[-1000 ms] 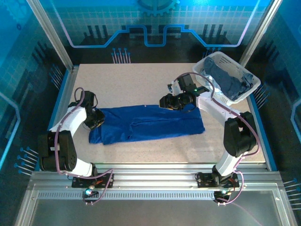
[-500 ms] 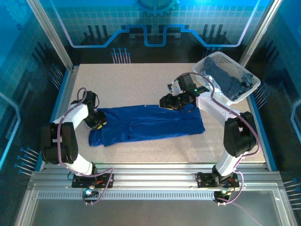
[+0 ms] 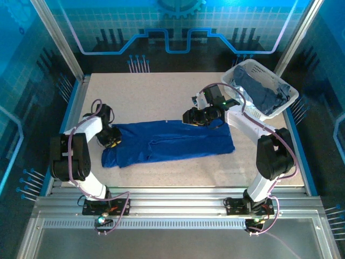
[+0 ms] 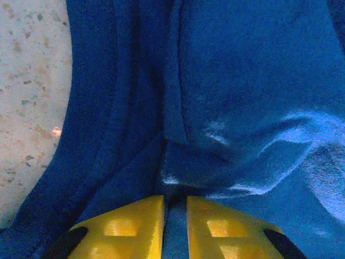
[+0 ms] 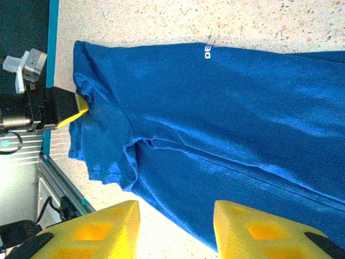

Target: Fold and stack the t-shirts

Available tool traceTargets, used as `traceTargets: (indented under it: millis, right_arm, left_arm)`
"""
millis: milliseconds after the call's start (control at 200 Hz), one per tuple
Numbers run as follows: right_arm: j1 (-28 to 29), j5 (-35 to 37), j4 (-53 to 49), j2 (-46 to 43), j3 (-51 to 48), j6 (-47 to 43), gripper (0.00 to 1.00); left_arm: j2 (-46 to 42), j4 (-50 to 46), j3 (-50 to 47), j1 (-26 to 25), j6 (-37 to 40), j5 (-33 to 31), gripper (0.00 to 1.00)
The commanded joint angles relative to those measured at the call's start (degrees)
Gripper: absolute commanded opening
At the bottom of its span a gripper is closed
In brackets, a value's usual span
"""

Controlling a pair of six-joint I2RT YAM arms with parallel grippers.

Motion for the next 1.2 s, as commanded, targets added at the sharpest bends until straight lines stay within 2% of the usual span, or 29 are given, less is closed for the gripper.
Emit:
traceTargets:
  millis: [0,235,360,505,560,610,810,940,1196]
  right_arm:
    - [0.31,-2.20,0.06,-1.00,0.16,-0.46,0.42]
    - [0.28,-1.77,-0.18,-0.27,0.42,-0.47,0.42]
    - [0.23,-1.84,-0.18,0.06,0.84,-0.46,0.42]
    - [0.30,-1.78,-0.14,0.29,1.04,-0.55,0.42]
    - [0.30,-2.01,-0.10,0.37,0.88,-0.46,0.42]
    - [0.29,-2.03,-0.10,0.30,0.77,-0.46,0.42]
    - [0.22,-1.83,-0.53,0.11,0.71,-0.81,0.42]
    - [0.14,-1.72,-0.54,-0.20,0.26,-0.64,0.42]
    - [0.14,-1.49,-1.04,-0.37,-0.19,-0.64,0.42]
  left_arm:
    - [-0.22,0.04,0.19,0.77,0.40,0.63,0.12]
    - [-3.76,-1.37,-0.74,0.73,-0.21,1.22,0.00]
    - [-5.55,-2.22,-1.08,0.79,-0.36,0.93,0.00]
    - [-8.26,-3.43,0.15,0.94,0.54,-2.50,0.00]
    - [-7.98,-3.12,0.54,1.38,1.33,-2.38,0.16]
    - [-6.64,-2.66,1.02,1.85,2.44,-1.35,0.21]
    - [-0.72,-0.31,3.07,3.26,8.01,-2.04,0.23]
    - [1.46,2.80,4.08,3.25,11.70,-3.44,0.32]
    - [0.36,9.46,2.34,3.25,11.37,-0.48,0.33]
